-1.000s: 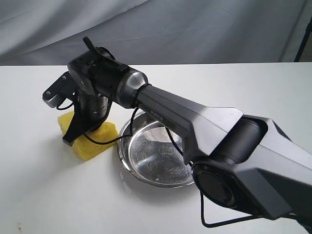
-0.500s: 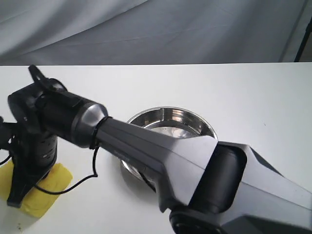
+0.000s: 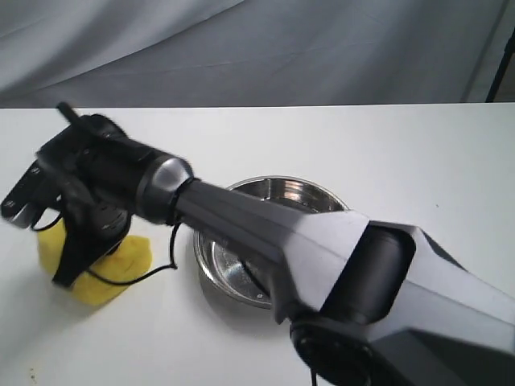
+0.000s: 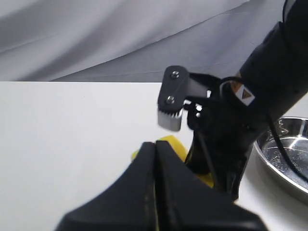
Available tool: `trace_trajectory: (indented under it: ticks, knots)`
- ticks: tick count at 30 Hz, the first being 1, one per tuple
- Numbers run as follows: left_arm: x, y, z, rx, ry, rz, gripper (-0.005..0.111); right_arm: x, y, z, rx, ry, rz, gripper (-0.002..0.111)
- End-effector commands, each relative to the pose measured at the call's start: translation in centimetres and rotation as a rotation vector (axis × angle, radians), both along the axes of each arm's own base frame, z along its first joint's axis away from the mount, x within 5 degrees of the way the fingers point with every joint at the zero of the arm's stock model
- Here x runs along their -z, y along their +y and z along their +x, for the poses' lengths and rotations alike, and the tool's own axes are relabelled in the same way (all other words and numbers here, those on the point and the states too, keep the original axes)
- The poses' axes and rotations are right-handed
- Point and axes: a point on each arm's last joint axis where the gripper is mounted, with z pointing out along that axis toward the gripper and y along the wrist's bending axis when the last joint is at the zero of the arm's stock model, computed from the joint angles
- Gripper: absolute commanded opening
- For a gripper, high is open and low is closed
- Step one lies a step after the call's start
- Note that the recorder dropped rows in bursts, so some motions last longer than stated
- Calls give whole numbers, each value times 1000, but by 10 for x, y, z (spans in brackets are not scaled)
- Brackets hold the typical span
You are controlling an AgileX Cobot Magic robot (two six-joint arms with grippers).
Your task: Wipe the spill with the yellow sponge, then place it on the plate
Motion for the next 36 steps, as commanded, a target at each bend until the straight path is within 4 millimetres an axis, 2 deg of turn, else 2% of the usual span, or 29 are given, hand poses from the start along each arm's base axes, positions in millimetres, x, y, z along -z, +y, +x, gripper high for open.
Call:
trace_trajectory:
  ticks: [1, 5, 10, 16, 24, 28, 32, 35, 36]
  knots:
    - [0, 0, 0, 3, -9, -3, 0, 11, -39, 49, 158, -21, -46, 0]
    - [0, 0, 0, 3, -9, -3, 0, 10, -58, 72, 246, 1, -11, 0]
    - [0, 0, 0, 3, -9, -3, 0, 11, -50, 63, 150, 95, 43, 0]
    - [0, 0, 0, 3, -9, -3, 0, 9, -12, 18, -51, 216, 141, 0]
    - [0, 0, 0, 3, -9, -3, 0, 11, 27, -54, -293, 235, 70, 0]
    - [0, 0, 0, 3, -9, -3, 0, 12, 37, -75, -349, 182, 23, 0]
    - [0, 0, 0, 3, -9, -3, 0, 14, 34, -68, -289, 71, -62, 0]
    - [0, 0, 0, 3, -9, -3, 0, 13, 22, -44, -153, -55, -129, 0]
    - [0, 0, 0, 3, -9, -3, 0, 12, 12, -26, -54, -83, -128, 0]
